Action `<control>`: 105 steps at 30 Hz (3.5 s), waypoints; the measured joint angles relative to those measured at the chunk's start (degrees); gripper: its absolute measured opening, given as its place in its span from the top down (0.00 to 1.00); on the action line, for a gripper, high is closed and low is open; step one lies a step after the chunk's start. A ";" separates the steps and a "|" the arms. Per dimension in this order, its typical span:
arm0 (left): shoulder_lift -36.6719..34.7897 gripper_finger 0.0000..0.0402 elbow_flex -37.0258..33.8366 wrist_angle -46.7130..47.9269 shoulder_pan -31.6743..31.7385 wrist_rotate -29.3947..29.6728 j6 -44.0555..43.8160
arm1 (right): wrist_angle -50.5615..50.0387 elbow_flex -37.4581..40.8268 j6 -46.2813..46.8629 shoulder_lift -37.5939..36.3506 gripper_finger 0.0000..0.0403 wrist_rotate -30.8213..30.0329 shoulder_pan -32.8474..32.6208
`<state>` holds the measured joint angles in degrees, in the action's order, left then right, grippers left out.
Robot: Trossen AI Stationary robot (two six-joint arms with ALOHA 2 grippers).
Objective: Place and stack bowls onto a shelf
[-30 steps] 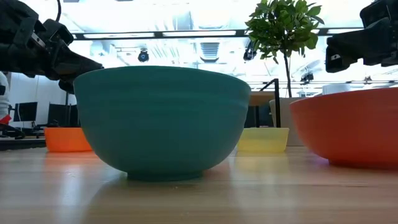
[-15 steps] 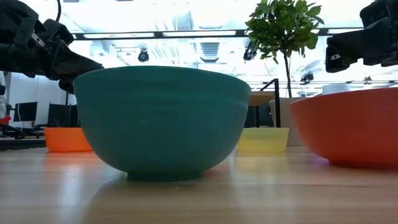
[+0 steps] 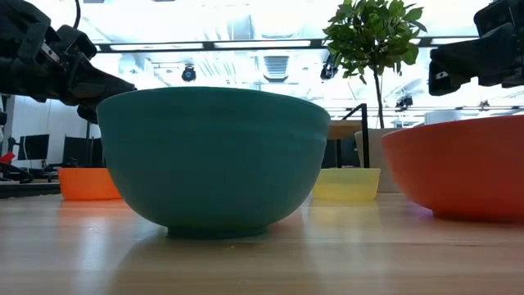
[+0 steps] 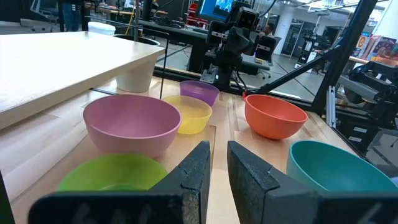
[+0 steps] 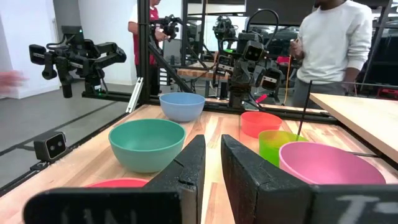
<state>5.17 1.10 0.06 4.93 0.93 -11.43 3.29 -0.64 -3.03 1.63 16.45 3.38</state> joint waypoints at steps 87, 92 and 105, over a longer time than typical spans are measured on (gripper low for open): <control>86.46 0.61 60.15 23.28 -28.46 10.87 -26.82 | 1.20 -26.56 11.40 37.06 0.89 -11.92 -4.11; 89.69 0.50 60.15 22.66 -28.46 12.07 -27.98 | 0.46 -26.56 11.53 37.13 0.89 -11.52 -4.11; 93.24 0.58 60.15 22.35 -28.46 12.11 -31.22 | -0.46 -26.53 12.90 38.90 0.89 -11.52 -4.11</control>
<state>98.41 61.25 22.41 -23.53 13.04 -42.64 2.83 -27.18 9.87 40.53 4.93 -0.73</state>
